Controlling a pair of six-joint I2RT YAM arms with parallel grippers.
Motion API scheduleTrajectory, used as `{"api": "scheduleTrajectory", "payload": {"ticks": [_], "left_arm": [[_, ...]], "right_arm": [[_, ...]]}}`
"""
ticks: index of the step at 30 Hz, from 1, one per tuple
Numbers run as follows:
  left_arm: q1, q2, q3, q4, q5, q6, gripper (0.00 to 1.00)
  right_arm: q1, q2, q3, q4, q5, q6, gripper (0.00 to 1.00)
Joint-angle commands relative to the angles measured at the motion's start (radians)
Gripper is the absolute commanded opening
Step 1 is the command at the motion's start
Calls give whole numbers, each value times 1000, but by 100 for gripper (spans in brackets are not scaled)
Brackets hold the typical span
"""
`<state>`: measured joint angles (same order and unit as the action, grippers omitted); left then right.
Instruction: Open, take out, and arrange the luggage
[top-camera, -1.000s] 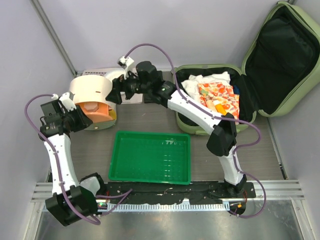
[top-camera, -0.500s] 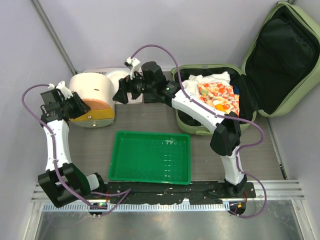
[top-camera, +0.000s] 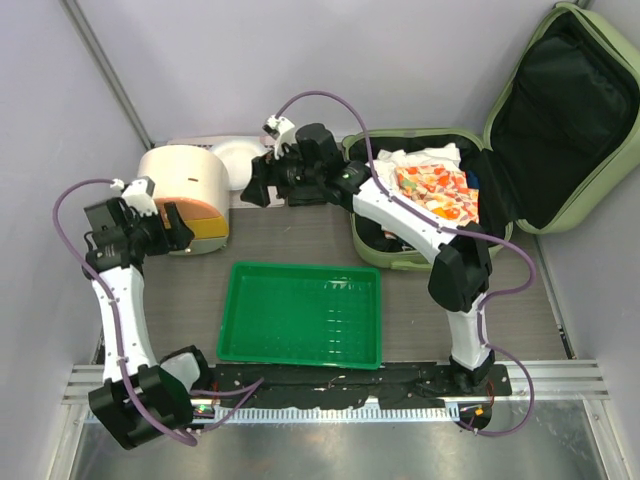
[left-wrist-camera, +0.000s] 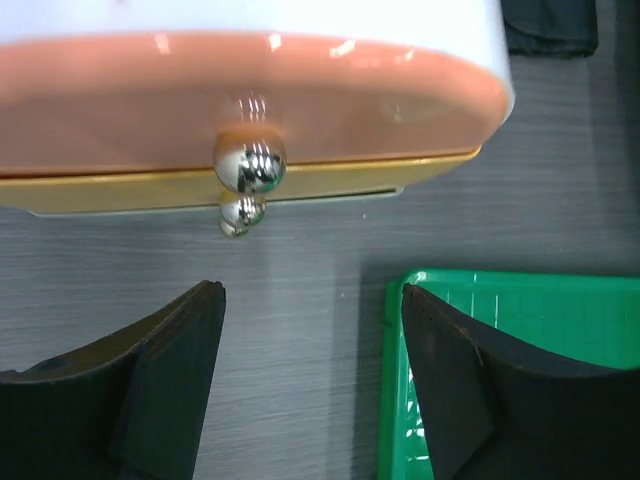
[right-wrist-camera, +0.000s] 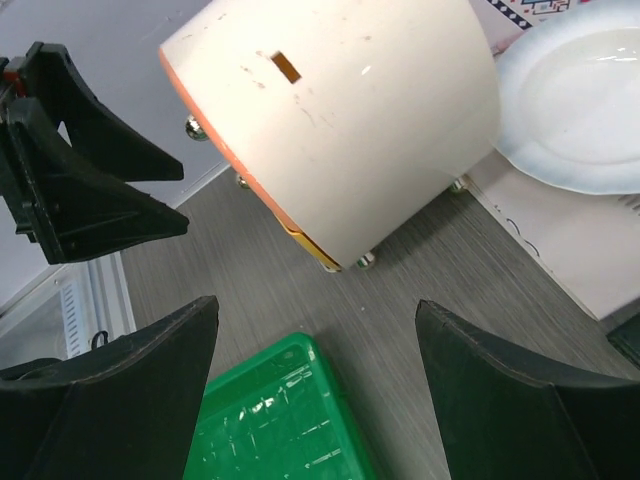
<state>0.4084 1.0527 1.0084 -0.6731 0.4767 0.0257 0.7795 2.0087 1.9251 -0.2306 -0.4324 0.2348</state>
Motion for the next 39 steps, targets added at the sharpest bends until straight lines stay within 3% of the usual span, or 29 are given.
{"api": "scheduleTrajectory", "payload": {"ticks": [1, 4, 7, 19, 27, 30, 31, 34, 39], "left_arm": [[6, 3, -82, 78, 22, 77, 73], [6, 45, -102, 151, 13, 39, 60], [6, 102, -88, 184, -12, 2, 54], [7, 135, -140, 380, -58, -81, 49], [7, 158, -154, 391, -52, -75, 42], [7, 152, -156, 395, -46, -78, 32], [7, 144, -154, 380, -43, -75, 23], [6, 109, -160, 328, -27, -50, 10], [7, -6, -215, 221, -29, 42, 0]], "right_arm": [[-19, -88, -31, 24, -11, -20, 86], [-28, -94, -41, 20, -9, -20, 86], [-29, -99, -47, 14, -2, -26, 86], [-40, -126, -91, 16, 14, -29, 86], [-52, -122, -87, 11, 12, -22, 86], [-54, -122, -87, 11, 11, -22, 86], [-55, -122, -87, 11, 9, -22, 86], [-59, -125, -87, 5, 7, -28, 86], [-83, -130, -90, -1, -8, -2, 86]]}}
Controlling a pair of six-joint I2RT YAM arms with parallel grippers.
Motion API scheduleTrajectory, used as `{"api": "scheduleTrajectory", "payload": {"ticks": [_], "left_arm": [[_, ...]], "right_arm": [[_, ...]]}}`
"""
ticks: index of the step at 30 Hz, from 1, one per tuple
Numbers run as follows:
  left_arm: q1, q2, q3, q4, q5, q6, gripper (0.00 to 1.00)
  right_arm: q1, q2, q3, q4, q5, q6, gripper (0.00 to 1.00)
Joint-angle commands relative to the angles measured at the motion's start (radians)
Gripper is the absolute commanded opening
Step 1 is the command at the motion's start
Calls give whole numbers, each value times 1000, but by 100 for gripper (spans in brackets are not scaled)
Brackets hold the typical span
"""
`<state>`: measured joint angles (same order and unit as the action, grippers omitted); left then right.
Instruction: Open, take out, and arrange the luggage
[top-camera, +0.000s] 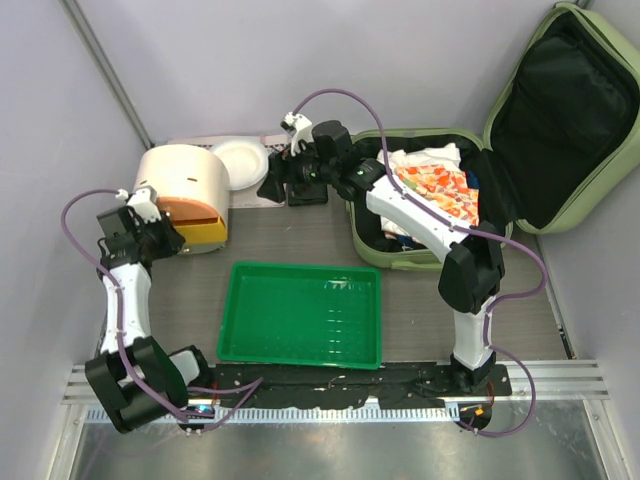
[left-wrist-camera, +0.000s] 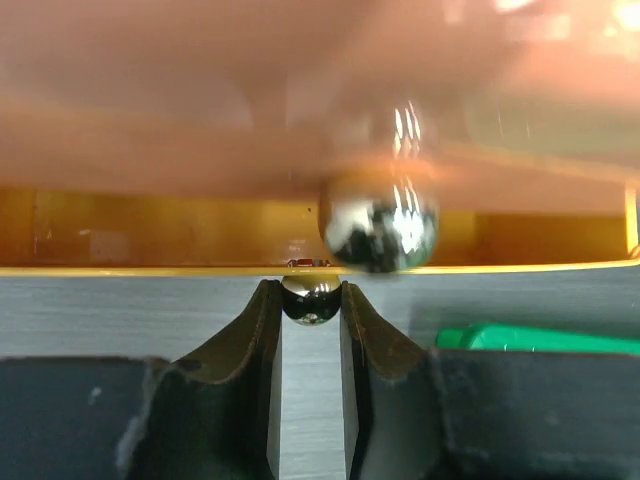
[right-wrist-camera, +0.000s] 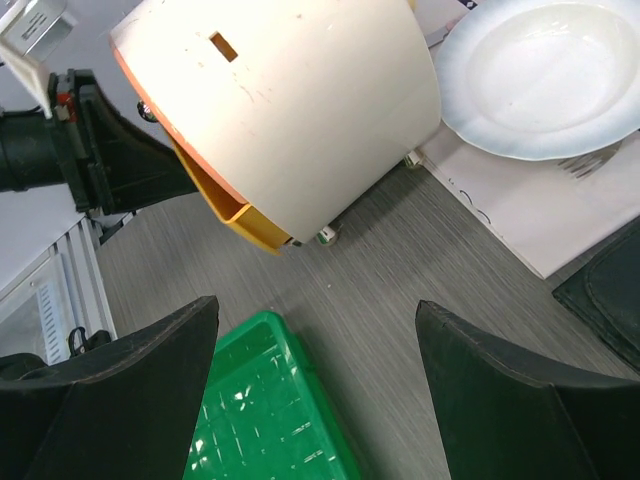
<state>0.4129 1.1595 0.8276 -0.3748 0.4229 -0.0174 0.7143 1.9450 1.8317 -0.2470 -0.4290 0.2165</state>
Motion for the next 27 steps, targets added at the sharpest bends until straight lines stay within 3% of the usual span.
{"api": "scheduleTrajectory", "payload": {"ticks": [1, 9, 16, 27], "left_arm": [[1, -136, -44, -94, 19, 100, 0], [3, -326, -88, -249, 2, 290, 0], [3, -340, -58, -406, -7, 434, 0], [3, -317, -58, -392, -9, 424, 0]], "right_arm": [[-30, -67, 1, 17, -16, 23, 86], [-88, -58, -8, -43, -66, 30, 86], [-177, -63, -31, -115, -79, -5, 86], [-390, -61, -61, -308, 18, -176, 85]]}}
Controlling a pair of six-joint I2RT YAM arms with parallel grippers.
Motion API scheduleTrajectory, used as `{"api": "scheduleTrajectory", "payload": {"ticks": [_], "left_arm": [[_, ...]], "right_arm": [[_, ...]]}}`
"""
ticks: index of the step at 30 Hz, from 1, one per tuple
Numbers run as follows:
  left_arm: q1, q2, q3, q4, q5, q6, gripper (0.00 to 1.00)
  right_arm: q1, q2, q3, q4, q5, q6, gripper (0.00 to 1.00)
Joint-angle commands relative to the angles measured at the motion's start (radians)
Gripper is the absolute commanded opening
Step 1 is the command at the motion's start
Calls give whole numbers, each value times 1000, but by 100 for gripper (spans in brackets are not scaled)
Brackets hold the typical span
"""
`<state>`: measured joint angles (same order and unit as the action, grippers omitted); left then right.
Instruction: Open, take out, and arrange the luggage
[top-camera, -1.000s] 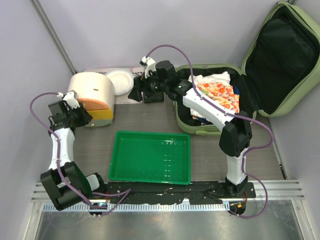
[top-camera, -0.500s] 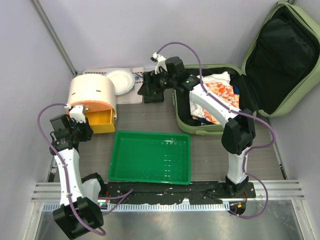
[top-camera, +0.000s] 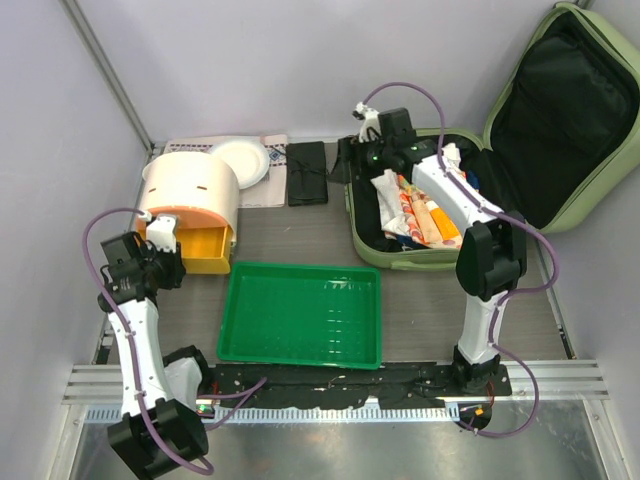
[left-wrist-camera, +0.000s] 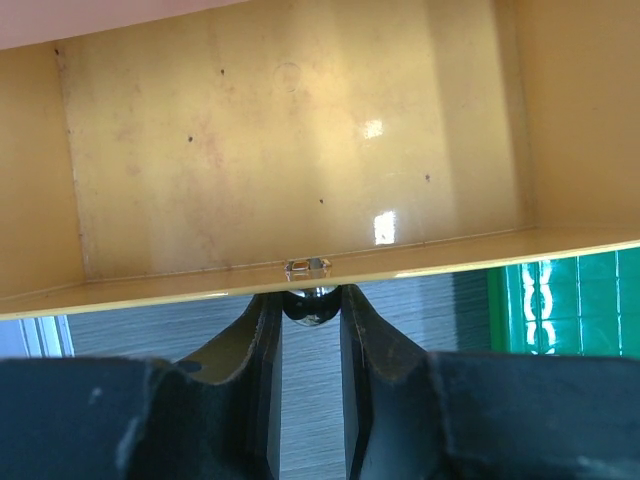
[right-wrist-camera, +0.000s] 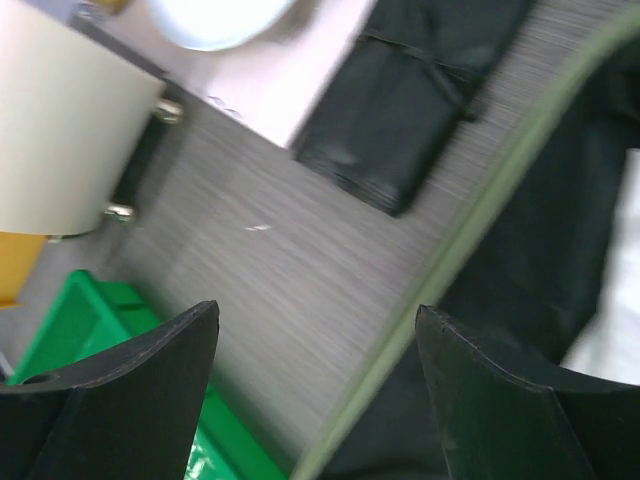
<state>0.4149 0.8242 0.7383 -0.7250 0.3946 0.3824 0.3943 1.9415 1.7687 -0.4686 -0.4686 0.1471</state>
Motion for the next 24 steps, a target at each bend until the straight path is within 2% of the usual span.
{"api": "scheduleTrajectory", "payload": {"ticks": [1, 4, 7, 15, 19, 24], "left_arm": [[1, 21, 33, -45, 30, 24, 0], [-1, 26, 45, -47, 33, 13, 0], [-1, 24, 50, -45, 33, 12, 0], [1, 13, 42, -40, 29, 4, 0], [1, 12, 41, -39, 27, 6, 0], [1, 19, 44, -40, 27, 3, 0]], "right_arm": [[-112, -59, 0, -122, 70, -135, 85], [-197, -52, 8, -216, 117, -242, 82], [-262, -49, 15, -324, 142, -346, 74], [-454, -104, -107, -392, 203, -492, 51], [-463, -118, -150, -400, 205, -531, 49], [-436, -115, -156, -393, 154, -475, 46]]}}
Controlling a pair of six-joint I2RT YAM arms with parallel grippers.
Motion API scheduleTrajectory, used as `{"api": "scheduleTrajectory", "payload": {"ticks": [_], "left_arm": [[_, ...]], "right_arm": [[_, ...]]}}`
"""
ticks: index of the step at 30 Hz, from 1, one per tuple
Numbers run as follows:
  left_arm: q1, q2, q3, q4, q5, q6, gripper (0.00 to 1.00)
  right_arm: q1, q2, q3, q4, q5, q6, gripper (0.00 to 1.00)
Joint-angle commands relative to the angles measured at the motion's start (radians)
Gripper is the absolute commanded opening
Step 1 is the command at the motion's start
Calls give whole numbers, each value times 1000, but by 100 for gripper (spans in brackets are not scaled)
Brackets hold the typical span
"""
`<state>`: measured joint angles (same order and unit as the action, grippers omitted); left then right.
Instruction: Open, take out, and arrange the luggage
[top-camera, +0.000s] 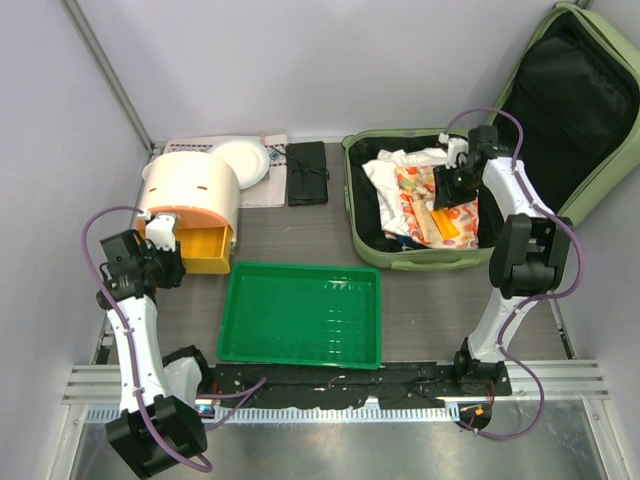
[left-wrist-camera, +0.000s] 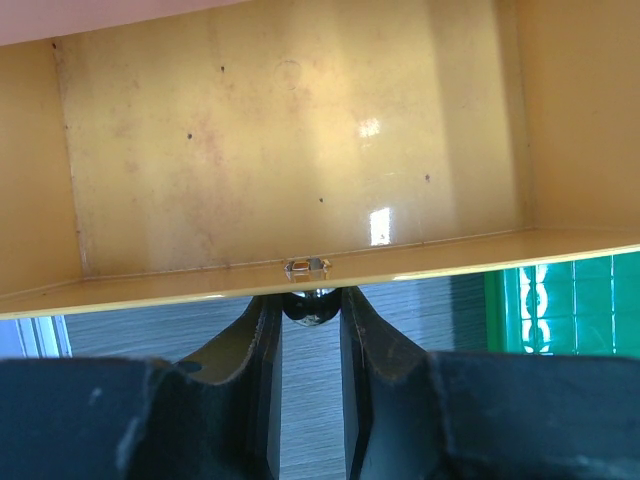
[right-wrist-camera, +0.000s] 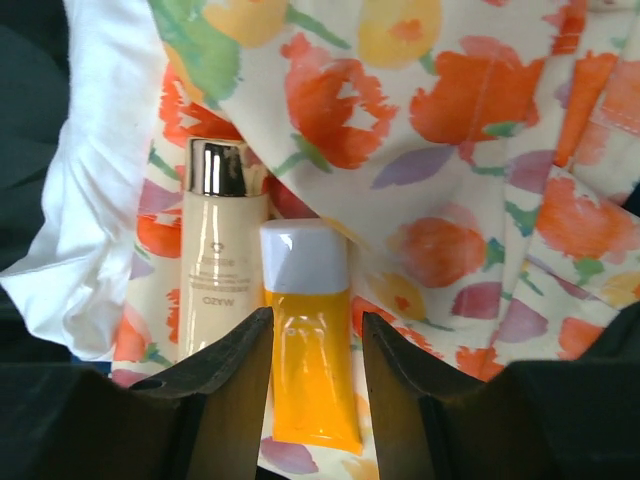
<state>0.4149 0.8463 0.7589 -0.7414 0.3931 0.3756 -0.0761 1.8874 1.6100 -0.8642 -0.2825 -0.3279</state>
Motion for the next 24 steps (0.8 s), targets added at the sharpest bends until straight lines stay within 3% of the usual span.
{"api": "scheduleTrajectory", "payload": {"ticks": [1, 24], "left_arm": [[1, -3, 25, -24, 27, 9, 0], [-1, -6, 26, -23, 24, 9, 0]], "right_arm": [[48, -62, -2, 7, -30, 4, 46], [150, -48, -73, 57, 42, 24, 49]]}}
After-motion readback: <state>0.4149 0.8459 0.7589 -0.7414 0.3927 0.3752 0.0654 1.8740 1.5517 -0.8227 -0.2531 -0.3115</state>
